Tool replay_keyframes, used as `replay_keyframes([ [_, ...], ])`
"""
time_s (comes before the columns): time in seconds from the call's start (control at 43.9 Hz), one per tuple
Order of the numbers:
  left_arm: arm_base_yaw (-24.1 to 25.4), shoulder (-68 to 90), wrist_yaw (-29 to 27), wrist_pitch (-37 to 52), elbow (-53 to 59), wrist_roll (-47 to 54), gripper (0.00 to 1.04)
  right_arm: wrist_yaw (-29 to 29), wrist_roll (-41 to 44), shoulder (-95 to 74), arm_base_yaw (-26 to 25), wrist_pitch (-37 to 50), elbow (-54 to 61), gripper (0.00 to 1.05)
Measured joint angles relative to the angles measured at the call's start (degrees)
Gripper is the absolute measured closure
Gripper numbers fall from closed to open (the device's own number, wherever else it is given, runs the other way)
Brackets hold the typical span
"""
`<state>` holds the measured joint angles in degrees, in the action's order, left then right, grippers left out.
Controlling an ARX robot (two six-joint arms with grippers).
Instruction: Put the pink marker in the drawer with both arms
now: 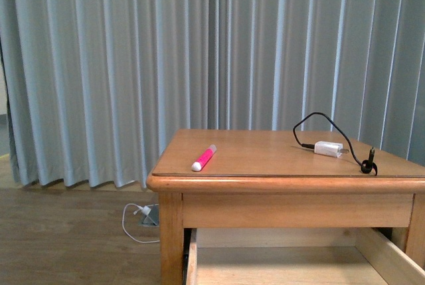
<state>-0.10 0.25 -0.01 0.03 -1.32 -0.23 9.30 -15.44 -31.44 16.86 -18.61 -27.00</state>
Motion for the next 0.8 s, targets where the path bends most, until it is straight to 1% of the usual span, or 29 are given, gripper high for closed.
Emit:
replay_keyframes([
  [0.091,0.00,0.00,-0.02,0.00,0.00,0.00,0.06,0.00,0.00,0.00,0.00,0.00,0.00,0.08],
  [0.137,-1.68,1.36,-3.41,0.44,-0.09,-0.57,0.06,0.00,0.00,0.00,0.00,0.00,0.00,0.08],
  [0.16,-3.67,3.65,-6.73,1.81,-0.20,-1.11,0.06,0.00,0.00,0.00,0.00,0.00,0.00,0.08],
  [0.182,-5.14,5.68,-8.26,3.06,-0.42,-1.40,0.06,0.00,0.00,0.00,0.00,0.00,0.02,0.08],
  [0.251,-10.12,14.67,-10.14,8.94,-2.08,-1.42,0.06,0.02,0.00,0.00,0.00,0.00,0.02,0.08],
  [0.274,-11.76,18.78,-9.84,11.69,-3.32,-1.40,0.06,0.02,0.02,-0.02,0.00,0.00,0.02,0.08],
  [0.319,-12.90,27.19,-8.09,17.16,-6.73,-1.27,0.06,0.00,0.00,0.00,0.00,0.00,0.04,0.08],
  [0.388,-12.66,39.56,-5.22,26.84,-12.94,-0.31,0.06,-0.02,0.02,0.00,0.00,0.00,0.07,0.08],
  [0.433,-12.35,46.07,-3.67,30.69,-16.96,0.42,0.06,0.00,0.02,0.00,0.00,0.00,0.07,0.08],
  [0.57,-12.17,59.89,-1.27,32.39,-26.80,1.92,0.06,0.00,0.02,0.00,0.02,0.00,0.07,0.08],
  [0.661,-12.50,71.58,-0.85,33.07,-35.15,3.10,0.06,0.00,0.02,0.00,0.02,0.00,0.07,0.08],
  [0.798,-13.62,81.29,-1.44,31.78,-43.91,3.61,0.06,0.00,0.02,0.00,0.02,0.00,0.07,0.08],
])
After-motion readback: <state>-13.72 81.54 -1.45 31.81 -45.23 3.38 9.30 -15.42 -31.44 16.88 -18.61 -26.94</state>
